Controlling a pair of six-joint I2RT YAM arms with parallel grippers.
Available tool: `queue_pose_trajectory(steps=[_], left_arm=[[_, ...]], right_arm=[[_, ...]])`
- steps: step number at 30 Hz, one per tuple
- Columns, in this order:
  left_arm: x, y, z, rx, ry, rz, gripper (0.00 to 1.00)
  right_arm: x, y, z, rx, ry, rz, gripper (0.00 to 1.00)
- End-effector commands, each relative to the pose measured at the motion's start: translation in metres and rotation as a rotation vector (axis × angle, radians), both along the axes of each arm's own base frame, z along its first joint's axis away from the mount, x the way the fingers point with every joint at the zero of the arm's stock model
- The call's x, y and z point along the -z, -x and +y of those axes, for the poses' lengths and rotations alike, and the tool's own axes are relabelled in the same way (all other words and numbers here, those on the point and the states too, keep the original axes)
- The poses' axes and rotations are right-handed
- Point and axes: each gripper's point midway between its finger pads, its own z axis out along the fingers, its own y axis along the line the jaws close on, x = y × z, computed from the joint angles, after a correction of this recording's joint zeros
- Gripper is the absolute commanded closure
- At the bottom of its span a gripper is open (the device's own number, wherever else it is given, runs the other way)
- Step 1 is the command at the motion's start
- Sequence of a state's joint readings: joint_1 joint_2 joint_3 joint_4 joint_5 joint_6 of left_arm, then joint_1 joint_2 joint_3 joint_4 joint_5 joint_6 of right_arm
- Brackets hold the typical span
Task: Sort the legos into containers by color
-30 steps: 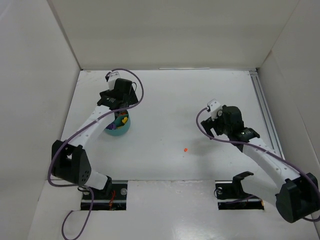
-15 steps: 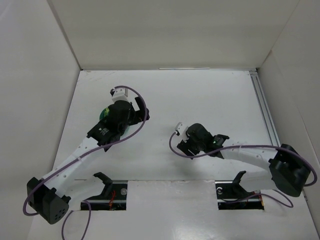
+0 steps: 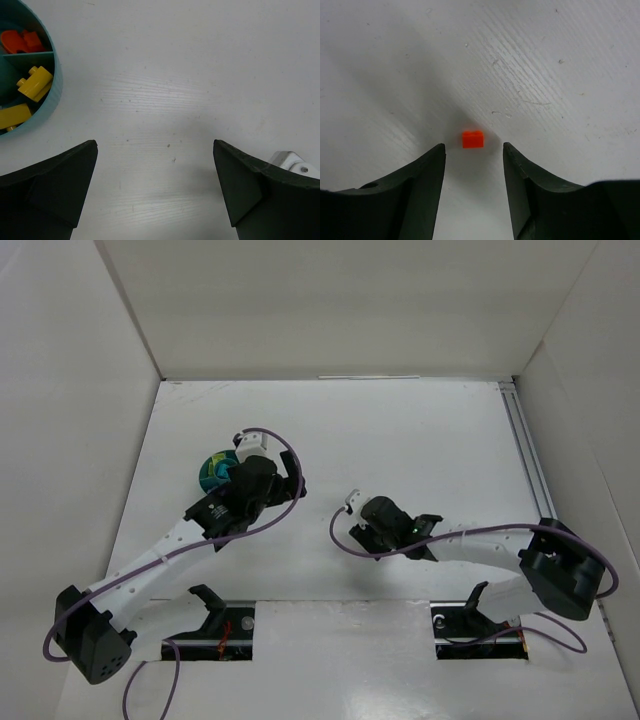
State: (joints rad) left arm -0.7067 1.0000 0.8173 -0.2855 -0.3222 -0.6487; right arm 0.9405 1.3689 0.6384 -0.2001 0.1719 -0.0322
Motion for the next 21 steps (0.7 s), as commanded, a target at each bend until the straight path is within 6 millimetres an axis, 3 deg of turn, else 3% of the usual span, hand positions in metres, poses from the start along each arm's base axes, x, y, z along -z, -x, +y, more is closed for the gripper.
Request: queue_pose_trajectory(steps=[1,9,21], left_arm=[[-0.009,-0.005,0.002,-0.033,0.02,-0.037,0.0],[-0.004,-0.006,0.003,-0.041,0.01,-0.033,0.0],[-0.006,-0.009,0.005,-0.053,0.0,-0.049,0.0]], right_arm=[[-0.004,-0.013,0.007,0.073,-0.031,-0.037,0.45],[0.006,-0.012,0.006,0.105,-0.018,-0.016,0.6],[0.009,-0.002,-0.002,0.151,-0.056,0.013,0.63]])
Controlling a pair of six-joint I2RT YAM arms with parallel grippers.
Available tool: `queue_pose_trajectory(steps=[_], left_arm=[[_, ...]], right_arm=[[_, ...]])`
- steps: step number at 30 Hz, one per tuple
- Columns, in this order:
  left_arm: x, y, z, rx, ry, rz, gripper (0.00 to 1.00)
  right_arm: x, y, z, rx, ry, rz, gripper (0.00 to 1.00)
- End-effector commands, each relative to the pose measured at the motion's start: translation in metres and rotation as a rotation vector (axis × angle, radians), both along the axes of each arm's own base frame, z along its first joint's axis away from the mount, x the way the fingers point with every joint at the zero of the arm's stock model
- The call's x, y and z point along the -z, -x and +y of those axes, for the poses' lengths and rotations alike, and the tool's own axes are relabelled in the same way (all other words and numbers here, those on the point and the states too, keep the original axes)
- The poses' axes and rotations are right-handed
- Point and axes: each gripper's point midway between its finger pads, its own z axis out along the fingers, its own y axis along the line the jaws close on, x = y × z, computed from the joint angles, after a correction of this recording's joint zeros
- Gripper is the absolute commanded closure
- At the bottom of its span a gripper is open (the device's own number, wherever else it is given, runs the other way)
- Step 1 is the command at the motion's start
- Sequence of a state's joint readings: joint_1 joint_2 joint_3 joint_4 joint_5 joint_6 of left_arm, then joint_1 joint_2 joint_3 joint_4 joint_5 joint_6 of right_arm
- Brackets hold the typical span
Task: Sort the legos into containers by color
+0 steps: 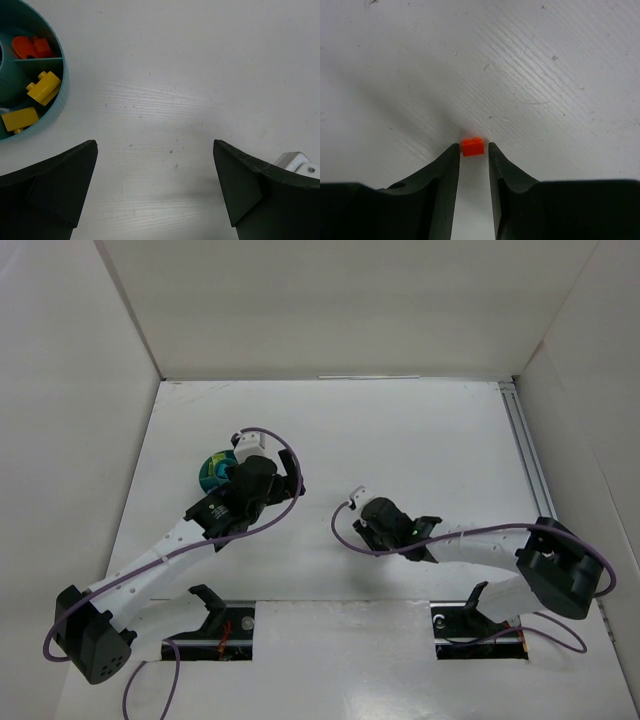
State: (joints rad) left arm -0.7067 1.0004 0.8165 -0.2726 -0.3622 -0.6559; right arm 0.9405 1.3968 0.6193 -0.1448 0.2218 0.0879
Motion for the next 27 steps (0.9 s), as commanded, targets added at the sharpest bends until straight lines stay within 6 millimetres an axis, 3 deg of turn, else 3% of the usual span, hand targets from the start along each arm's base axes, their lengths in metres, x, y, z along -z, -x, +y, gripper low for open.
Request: queue_pose_trajectory(steps=[1,7,14,17,18,20,24,25,26,27], left_arm=[[-0.003,-0.005,0.002,-0.023,0.0,-0.03,0.0],[-0.006,-0.004,0.011,-0.066,-0.002,-0.039,0.0],[-0.01,-0.001,0.031,-0.192,0.024,-0.042,0.0],[-0.001,0.005,0.06,-0.384,0.029,-0.019,0.0],[-0.006,0.006,0.067,-0.427,0.045,-0.027,0.0],[-0.001,0.014,0.083,-0.503,0.024,-0.019,0.0],[-0.012,0.02,0.103,-0.63,0.123,-0.045,0.0],[-0.01,0.02,0.11,-0.658,0.129,-0.046,0.0],[-0.011,0.021,0.114,-0.675,0.14,-0.049,0.0],[-0.007,0.023,0.118,-0.695,0.142,-0.04,0.0]], right_arm=[[0.004,0.005,-0.005,0.026,-0.005,0.012,0.65],[0.002,0.005,-0.004,0.003,-0.005,0.005,0.79],[-0.035,-0.014,0.019,-0.112,-0.025,-0.1,0.82],[-0.065,-0.031,0.04,-0.18,-0.044,-0.178,0.82],[-0.082,-0.041,0.054,-0.22,-0.058,-0.221,0.82],[-0.097,-0.049,0.072,-0.276,-0.074,-0.247,0.82],[-0.135,-0.075,0.123,-0.401,-0.125,-0.346,0.82],[-0.162,-0.085,0.141,-0.426,-0.165,-0.403,0.82],[-0.154,-0.092,0.154,-0.478,-0.136,-0.407,0.82],[-0.159,-0.093,0.168,-0.528,-0.158,-0.414,0.82]])
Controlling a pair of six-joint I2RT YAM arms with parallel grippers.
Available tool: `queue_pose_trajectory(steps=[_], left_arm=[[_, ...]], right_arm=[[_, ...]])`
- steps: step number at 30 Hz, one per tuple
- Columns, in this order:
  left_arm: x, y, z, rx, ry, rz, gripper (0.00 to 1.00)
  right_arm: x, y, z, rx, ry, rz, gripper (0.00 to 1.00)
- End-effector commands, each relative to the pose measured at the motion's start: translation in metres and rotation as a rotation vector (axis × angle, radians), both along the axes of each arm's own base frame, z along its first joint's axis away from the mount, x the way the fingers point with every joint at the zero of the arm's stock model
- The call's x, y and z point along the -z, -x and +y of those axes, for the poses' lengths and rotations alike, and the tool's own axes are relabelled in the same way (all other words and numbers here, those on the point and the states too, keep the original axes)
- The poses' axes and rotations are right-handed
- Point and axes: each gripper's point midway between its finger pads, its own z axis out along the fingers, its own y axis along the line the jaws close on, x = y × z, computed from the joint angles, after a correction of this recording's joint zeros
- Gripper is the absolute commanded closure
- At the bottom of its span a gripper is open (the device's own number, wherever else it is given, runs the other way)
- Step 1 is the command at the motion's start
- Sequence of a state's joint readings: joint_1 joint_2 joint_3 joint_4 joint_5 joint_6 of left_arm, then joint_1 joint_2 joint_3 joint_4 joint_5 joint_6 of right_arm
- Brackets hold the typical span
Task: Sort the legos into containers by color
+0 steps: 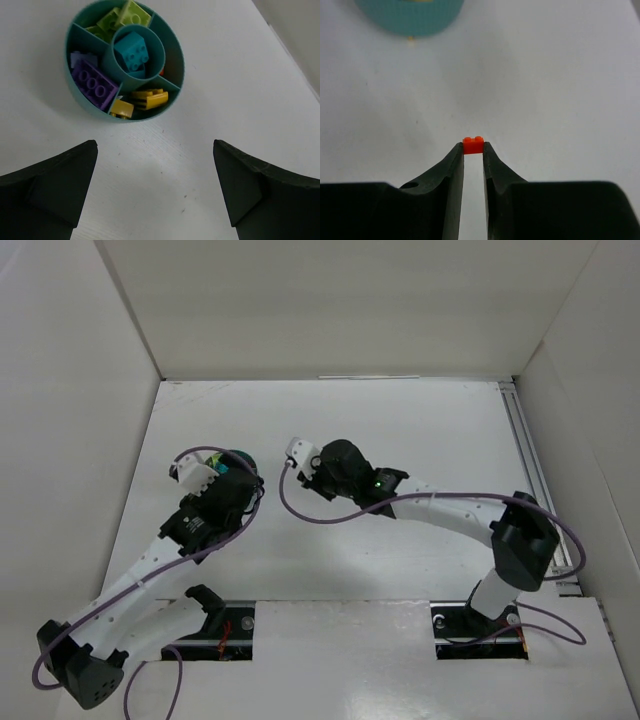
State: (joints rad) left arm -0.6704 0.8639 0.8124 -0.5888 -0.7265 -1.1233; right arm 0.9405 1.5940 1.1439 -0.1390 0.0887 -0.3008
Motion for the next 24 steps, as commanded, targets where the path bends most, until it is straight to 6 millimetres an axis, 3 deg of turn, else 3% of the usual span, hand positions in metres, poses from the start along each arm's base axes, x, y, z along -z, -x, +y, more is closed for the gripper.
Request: queue_pose_trajectory(steps=[1,5,11,12,13,19,23,24], left_arm=[[-0.004,0.009,0.028,-0.146,0.043,-0.036,0.0],[-0.012,0.011,0.046,-0.236,0.061,-0.069,0.0],[-0.036,0.017,0.063,-0.318,0.099,-0.149,0.0],[-0.038,0.019,0.064,-0.318,0.109,-0.16,0.0],[-0.036,0.018,0.065,-0.324,0.102,-0.163,0.0],[-0.034,0.022,0.07,-0.333,0.11,-0.172,0.0],[-0.037,0.02,0.068,-0.329,0.117,-0.185,0.0],[-0.037,0.02,0.068,-0.329,0.117,-0.185,0.0]], right_arm=[[-0.034,-0.015,0.054,-0.199,-0.051,-0.119,0.82],[-0.057,-0.041,0.115,-0.308,-0.112,-0.177,0.82],[-0.061,-0.059,0.165,-0.435,-0.211,-0.152,0.82],[-0.076,-0.063,0.174,-0.444,-0.239,-0.179,0.82],[-0.063,-0.066,0.181,-0.449,-0.237,-0.157,0.82],[-0.06,-0.08,0.206,-0.476,-0.293,-0.142,0.81],[-0.04,-0.084,0.213,-0.46,-0.296,-0.098,0.8],[-0.047,-0.085,0.214,-0.461,-0.305,-0.108,0.78]])
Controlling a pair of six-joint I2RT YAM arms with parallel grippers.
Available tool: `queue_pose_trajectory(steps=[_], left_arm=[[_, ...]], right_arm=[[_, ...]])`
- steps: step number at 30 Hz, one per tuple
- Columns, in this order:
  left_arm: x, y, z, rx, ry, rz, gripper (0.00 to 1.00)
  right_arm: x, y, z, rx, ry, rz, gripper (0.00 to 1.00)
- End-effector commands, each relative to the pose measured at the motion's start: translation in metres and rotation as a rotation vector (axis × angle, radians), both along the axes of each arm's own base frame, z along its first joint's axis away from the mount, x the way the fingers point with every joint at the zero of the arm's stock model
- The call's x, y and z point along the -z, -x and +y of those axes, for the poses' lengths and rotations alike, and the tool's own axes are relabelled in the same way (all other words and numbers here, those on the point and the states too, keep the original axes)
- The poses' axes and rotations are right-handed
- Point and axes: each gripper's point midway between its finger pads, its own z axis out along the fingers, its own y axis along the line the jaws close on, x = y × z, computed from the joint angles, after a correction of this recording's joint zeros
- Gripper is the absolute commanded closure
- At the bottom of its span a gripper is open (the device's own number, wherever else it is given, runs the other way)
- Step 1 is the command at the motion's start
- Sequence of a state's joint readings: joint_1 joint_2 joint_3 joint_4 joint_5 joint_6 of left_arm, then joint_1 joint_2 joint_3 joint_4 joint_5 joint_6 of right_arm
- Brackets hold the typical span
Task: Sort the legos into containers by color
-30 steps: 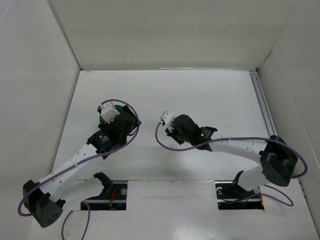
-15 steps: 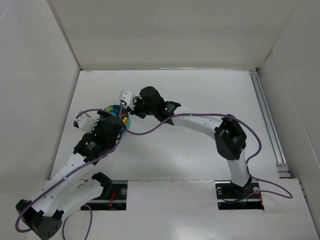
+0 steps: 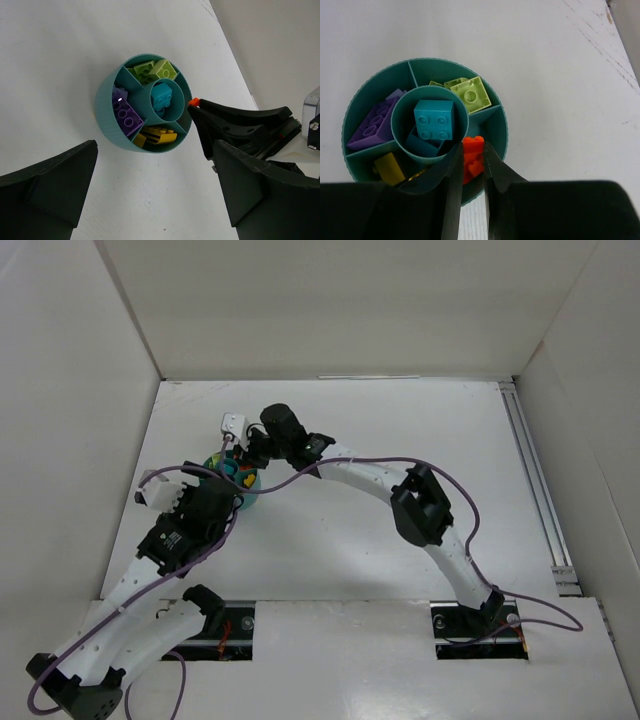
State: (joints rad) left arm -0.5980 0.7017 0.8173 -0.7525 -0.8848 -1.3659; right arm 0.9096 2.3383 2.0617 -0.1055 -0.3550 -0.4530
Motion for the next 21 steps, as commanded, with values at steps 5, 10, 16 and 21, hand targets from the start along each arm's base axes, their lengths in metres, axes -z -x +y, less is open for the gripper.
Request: queue_pose_trajectory(steps=[5,10,16,21], left_arm=[[-0.009,0.0,0.007,-0.034,0.0,-0.036,0.0],[-0.009,0.0,0.007,-0.034,0.0,-0.036,0.0],[-0.007,0.001,0.006,-0.019,-0.007,-0.031,0.0],[-0.01,-0.004,-0.004,0.049,-0.017,-0.025,0.0]], right_arm=[[-0.031,-0.005,0.011,-0.029,-0.091,-0.005,0.66],[-0.031,-0.005,0.011,-0.029,-0.091,-0.005,0.58],[-0.058,-0.001,0.0,-0.032,-0.117,-0.022,0.3],[-0.088,-0.016,-0.048,0.105,-0.114,-0.064,0.0]])
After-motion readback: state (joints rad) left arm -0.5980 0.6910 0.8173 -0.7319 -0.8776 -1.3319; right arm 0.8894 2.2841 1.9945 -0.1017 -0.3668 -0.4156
